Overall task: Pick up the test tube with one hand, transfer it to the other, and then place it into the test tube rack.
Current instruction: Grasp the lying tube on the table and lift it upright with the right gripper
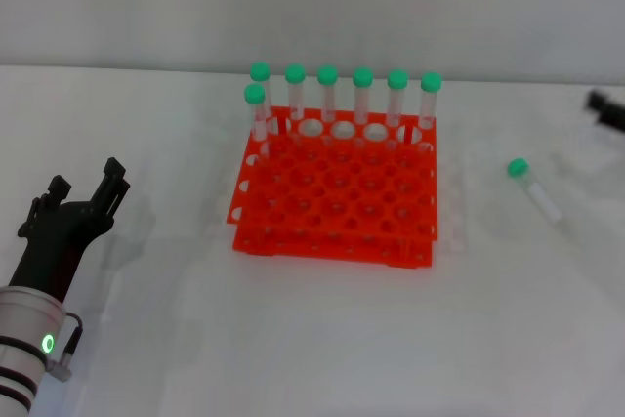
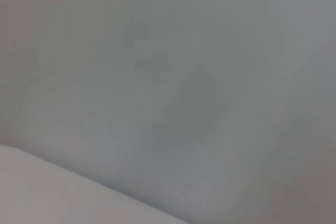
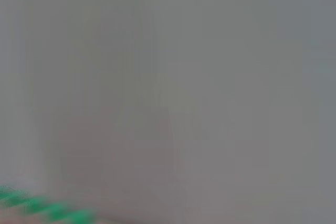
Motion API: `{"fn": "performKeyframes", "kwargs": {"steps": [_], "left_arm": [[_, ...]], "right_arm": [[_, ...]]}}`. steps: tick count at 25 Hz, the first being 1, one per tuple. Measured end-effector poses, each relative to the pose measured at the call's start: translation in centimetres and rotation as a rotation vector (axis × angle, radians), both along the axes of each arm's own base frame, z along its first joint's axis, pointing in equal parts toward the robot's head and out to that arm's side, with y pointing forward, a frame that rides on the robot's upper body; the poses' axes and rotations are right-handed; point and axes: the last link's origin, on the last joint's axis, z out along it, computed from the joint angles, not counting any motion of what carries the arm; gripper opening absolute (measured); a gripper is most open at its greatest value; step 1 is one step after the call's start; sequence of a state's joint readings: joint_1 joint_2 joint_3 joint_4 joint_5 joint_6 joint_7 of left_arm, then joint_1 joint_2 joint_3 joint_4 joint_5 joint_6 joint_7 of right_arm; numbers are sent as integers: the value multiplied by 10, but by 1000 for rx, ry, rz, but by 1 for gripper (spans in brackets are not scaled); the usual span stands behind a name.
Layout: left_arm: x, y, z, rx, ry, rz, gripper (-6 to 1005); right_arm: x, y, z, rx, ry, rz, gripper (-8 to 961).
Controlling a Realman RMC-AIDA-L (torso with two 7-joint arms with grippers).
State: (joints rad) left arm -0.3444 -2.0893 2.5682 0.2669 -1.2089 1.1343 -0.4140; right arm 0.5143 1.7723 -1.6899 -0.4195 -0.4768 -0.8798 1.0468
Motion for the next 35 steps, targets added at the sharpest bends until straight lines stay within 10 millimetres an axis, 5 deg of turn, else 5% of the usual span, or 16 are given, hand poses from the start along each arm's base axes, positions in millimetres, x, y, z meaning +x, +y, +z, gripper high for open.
{"fn": "performKeyframes", "kwargs": {"steps": [6, 14, 25, 35], "left_arm": [[-1, -1, 1, 2, 1, 3, 862], [-2, 0, 2, 3, 7, 4, 861], [-2, 3, 4, 13, 6, 6, 861], [1, 6, 5, 17, 6, -3, 861]], "right_arm": [[-36, -6, 2, -440, -45, 129, 841], [-71, 3, 2, -748, -176, 92, 841], [-111, 36, 8, -841, -422, -80, 842], [-135, 38, -11, -922, -622, -230, 842]]}}
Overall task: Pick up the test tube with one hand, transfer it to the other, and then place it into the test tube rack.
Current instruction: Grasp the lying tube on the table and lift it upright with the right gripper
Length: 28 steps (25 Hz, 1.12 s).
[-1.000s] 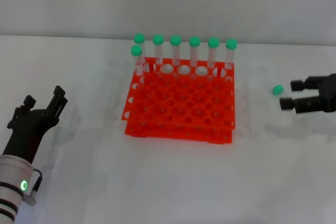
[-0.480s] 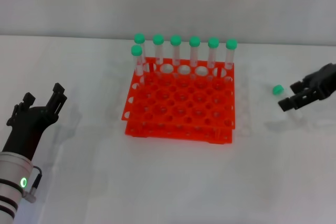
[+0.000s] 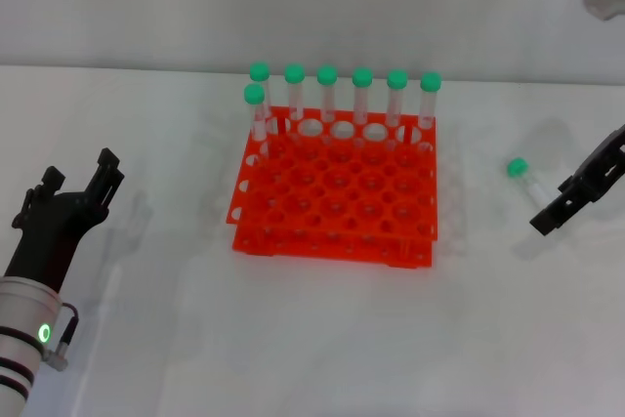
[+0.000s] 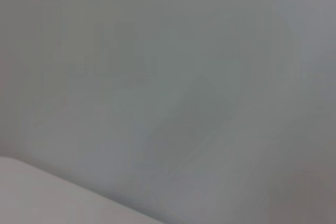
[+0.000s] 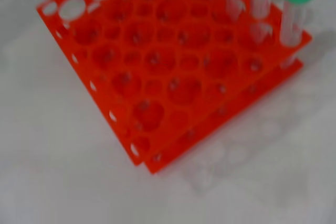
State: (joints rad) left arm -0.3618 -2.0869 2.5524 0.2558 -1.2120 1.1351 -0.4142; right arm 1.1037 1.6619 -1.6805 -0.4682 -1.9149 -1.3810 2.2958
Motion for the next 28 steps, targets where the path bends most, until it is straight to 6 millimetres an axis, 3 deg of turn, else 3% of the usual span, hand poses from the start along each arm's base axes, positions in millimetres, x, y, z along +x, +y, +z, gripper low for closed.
{"fn": "performKeyframes", "kwargs": {"steps": [7, 17, 28], "left_arm": [[1, 2, 1, 0, 5, -6, 861], [1, 3, 1, 1, 6, -7, 862], [2, 6, 3, 2, 14, -12, 861]], "right_arm": [[-2, 9, -14, 55, -60, 9, 842], [21, 8, -29, 123, -128, -16, 839], [32, 13, -34, 189, -147, -1, 818]]}}
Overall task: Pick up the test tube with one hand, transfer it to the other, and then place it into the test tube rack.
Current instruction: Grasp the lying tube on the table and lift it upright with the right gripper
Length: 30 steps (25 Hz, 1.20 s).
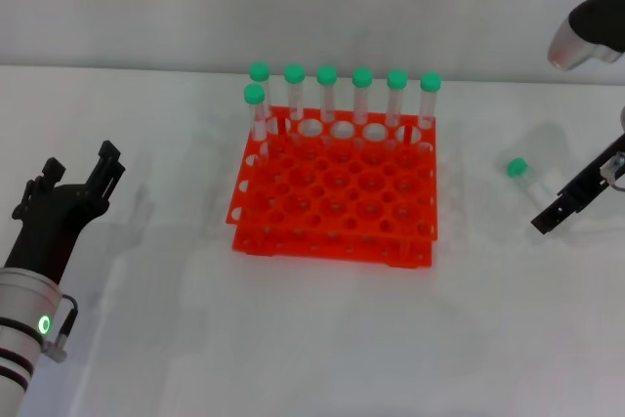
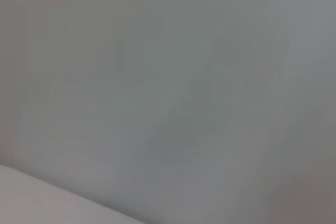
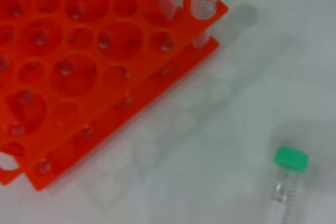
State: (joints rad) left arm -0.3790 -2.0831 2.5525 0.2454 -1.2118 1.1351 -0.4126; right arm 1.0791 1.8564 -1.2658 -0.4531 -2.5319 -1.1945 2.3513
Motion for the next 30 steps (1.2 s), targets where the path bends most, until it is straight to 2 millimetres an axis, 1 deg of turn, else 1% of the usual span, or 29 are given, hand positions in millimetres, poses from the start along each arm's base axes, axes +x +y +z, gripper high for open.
{"fn": "performKeyframes", "kwargs": {"steps": [6, 12, 17, 24, 30], "left_arm": [[1, 2, 0, 0, 1, -4, 861], [5, 6, 0, 0, 1, -16, 862], [5, 6, 0, 0, 1, -18, 862], [7, 8, 0, 0, 1, -24, 861], [8, 9, 0, 0, 1, -25, 861]], "right_arm": [[6, 0, -4, 12, -31, 13, 801], [18, -3, -3, 26, -44, 0, 784], [20, -3, -5, 32, -43, 2, 715], [19, -5, -12, 20, -48, 7, 645], [20, -6, -13, 18, -49, 6, 584]]}}
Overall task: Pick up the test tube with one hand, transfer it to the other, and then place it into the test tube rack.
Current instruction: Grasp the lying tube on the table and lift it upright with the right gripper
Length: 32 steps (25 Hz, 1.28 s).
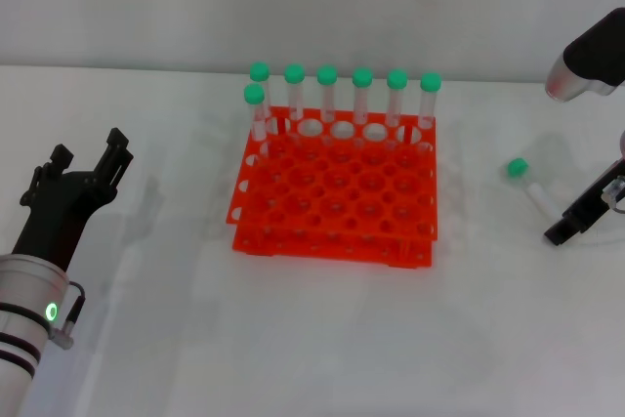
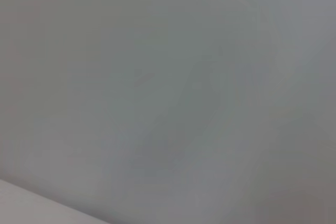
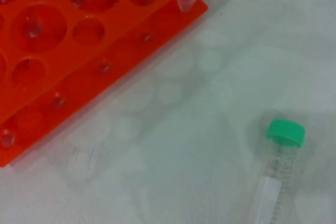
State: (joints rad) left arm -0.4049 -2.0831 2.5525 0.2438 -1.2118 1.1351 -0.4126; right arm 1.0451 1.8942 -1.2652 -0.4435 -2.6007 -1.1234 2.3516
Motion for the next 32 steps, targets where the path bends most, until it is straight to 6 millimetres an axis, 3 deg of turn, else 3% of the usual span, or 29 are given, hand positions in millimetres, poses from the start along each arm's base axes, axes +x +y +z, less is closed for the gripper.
{"fn": "performKeyframes", "kwargs": {"steps": [32], "left_arm": [[-3, 0, 2, 1, 13, 6, 862]], "right_arm": [[-4, -1, -3, -26, -49, 23, 244]]}}
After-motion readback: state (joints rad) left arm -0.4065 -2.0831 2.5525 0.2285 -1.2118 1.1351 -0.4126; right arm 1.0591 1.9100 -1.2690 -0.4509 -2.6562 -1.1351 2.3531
